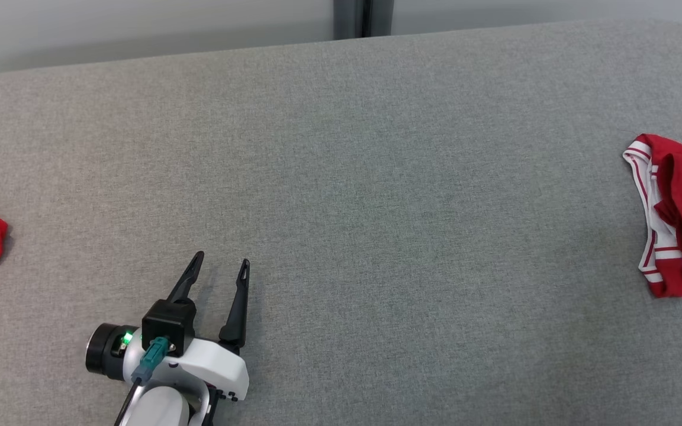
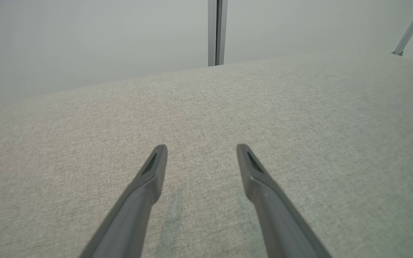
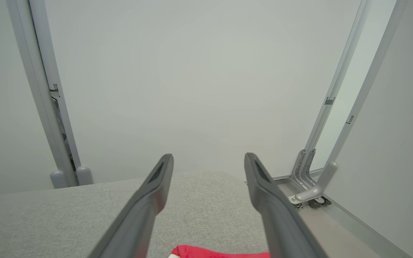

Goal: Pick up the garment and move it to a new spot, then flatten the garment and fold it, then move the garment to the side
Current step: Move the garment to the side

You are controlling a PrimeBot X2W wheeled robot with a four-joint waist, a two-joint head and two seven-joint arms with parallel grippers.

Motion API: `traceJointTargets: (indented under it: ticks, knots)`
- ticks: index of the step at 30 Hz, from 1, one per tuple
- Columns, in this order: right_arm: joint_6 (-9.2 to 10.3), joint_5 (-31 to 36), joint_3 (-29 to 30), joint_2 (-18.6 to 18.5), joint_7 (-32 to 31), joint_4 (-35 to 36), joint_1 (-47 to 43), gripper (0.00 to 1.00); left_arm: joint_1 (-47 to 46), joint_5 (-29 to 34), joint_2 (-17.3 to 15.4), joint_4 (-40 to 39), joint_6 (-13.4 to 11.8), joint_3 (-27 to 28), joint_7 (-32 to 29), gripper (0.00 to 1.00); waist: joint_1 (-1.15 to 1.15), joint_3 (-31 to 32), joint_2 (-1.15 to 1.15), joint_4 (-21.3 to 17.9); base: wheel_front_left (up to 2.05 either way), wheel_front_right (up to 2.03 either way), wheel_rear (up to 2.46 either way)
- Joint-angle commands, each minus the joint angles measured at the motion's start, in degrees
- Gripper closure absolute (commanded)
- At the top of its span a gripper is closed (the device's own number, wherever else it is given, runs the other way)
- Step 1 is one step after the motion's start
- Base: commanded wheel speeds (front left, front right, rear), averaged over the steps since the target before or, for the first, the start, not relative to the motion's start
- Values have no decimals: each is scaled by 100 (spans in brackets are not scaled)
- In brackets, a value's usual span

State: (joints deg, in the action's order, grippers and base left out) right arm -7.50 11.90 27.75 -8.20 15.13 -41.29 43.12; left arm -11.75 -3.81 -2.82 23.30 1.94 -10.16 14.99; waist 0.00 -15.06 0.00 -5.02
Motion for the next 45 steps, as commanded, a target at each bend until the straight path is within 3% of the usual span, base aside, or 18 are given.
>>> traceJointTargets:
  ticks: [1,7,15,29,45]
  knots:
    - [2,-201,-210,43,0,177,-164,0,59,-75,-22,6,-50,34,26,0,0,93,0,32,0,0,0]
    - [2,-570,-1043,159,0,621,-696,0,170,-213,-24,16,-149,88,27,0,0,327,0,148,0,0,0]
    - [2,-1000,-1634,343,0,1011,-1679,0,375,-352,-21,45,-256,240,26,0,0,711,0,394,0,0,0]
    - [2,-1526,-2090,513,0,1091,-2956,0,793,-486,-23,211,-416,440,26,0,0,1266,0,629,0,0,0]
    - [2,-1866,-2405,515,-1,1315,-3337,0,1061,-448,-21,21,-471,920,26,0,0,1697,0,624,0,0,0]
